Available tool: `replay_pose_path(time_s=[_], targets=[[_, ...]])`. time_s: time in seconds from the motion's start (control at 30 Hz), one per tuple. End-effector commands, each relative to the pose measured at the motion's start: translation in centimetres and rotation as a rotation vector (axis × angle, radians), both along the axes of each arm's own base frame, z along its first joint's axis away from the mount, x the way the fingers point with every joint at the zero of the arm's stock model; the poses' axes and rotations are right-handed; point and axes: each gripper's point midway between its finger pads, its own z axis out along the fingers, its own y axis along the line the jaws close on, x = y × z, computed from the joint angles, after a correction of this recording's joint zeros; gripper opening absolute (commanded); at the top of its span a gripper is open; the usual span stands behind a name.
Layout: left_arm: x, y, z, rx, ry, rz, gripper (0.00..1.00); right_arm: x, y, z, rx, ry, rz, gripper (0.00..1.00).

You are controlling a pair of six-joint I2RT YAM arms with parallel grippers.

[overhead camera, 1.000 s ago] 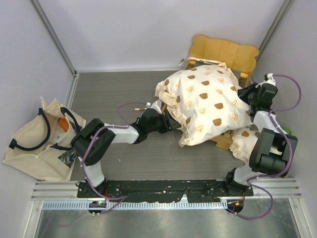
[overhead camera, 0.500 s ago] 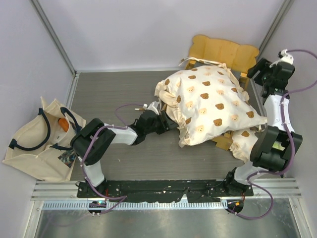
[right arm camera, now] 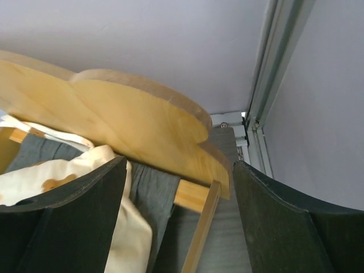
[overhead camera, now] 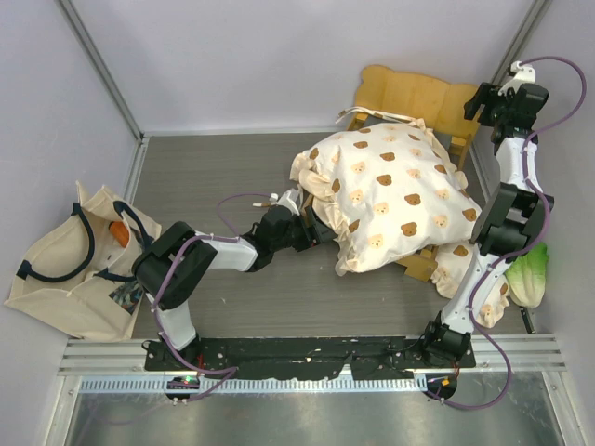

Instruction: Set up the pet bed

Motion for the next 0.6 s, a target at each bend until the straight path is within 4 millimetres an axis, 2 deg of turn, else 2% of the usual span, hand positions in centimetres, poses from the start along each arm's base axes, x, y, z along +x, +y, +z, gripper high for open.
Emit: replay_pose_path(time_s=[0.0,0.03,0.07,0.17,0.37,0.47,0.5,0.57], targets=[[0.8,-0.6,2.9,-0.05,-0.101,-0.027,0.69,2.7,0.7,3.0,-0.102,-0.092,0.139,0.8],[0.7,-0.7,3.0,-0.052,-0.103,-0.036,0.69,3.2,0.6,2.1,-0.102,-0.084,0.149,0.8],[0.7,-0.6,2.8,-0.048,-0.104,-0.04,0.69,3.6,0.7,2.8,-0.121,-0.11,0.164,0.8],[0.9,-0.8,3.2,-0.063,-0.116,-0.053,0.69,4.4,1.8,2.3,-0.139,-0.153,0.257,0.8],[1.0,-1.6,3.5,-0.086,-0.147,-0.104,0.68,4.9,4.2,1.7,-0.162,-0.22,0.431,0.74],[1.2,-1.9,3.3,-0.096,-0.153,-0.115,0.67,5.2,4.0,1.3,-0.152,-0.239,0.443,0.65],[1.2,-2.1,3.5,-0.107,-0.157,-0.12,0.66,5.4,3.9,0.5,-0.145,-0.235,0.446,0.63],[1.4,-2.2,3.2,-0.108,-0.15,-0.115,0.65,5.7,3.6,0.7,-0.151,-0.25,0.453,0.56]])
